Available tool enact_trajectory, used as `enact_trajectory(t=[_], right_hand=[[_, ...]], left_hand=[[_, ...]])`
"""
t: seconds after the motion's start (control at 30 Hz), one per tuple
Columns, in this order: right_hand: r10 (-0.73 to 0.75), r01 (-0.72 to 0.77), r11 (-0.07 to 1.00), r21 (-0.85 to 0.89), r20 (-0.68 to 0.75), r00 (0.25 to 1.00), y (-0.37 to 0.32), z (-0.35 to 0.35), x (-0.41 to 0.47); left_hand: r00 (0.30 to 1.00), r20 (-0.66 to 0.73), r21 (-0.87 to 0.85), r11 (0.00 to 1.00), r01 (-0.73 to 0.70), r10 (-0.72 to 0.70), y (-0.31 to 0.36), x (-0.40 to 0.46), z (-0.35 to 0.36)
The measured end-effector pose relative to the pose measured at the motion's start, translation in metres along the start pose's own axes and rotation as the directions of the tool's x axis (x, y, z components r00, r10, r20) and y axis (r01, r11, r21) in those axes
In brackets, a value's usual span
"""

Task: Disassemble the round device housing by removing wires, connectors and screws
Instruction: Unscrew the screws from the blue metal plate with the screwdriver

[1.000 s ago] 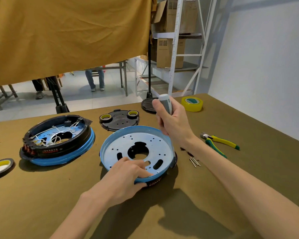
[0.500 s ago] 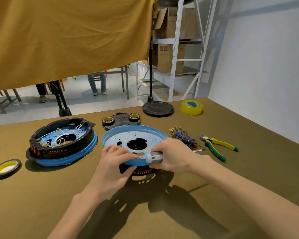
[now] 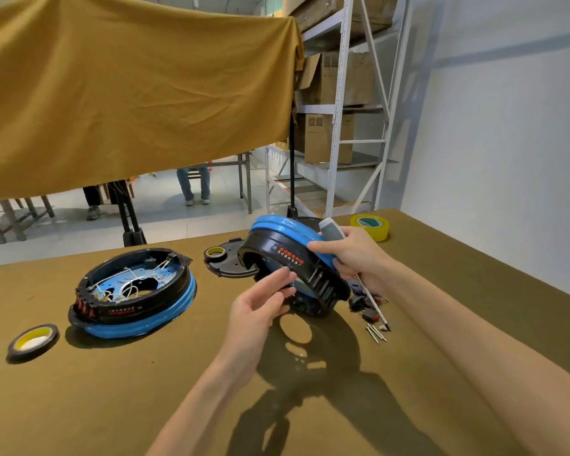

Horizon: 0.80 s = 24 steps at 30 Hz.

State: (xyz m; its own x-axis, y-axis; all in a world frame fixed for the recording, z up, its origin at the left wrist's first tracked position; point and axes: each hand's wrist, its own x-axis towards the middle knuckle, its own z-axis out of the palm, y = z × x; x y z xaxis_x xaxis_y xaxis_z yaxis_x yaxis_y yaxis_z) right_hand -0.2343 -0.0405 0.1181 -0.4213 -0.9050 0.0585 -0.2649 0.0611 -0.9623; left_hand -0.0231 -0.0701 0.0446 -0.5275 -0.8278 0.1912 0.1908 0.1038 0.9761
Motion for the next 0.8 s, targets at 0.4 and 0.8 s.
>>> enact_trajectory(t=[0.4, 0.8], right_hand=[[0.105, -0.099, 0.966, 0.239, -0.013, 0.994, 0.011, -0.023, -0.006], [-0.119, 0.133, 0.983, -0.129, 0.111, 0.987, -0.004, 0.062, -0.037]], left_hand=[[0.994, -0.004, 0.083, 0.990, -0.111, 0.112, 0.002, 0.006, 0.040], [0.968, -0.235, -0.312, 0.950, 0.011, -0.088, -0.021, -0.010, 0.002]])
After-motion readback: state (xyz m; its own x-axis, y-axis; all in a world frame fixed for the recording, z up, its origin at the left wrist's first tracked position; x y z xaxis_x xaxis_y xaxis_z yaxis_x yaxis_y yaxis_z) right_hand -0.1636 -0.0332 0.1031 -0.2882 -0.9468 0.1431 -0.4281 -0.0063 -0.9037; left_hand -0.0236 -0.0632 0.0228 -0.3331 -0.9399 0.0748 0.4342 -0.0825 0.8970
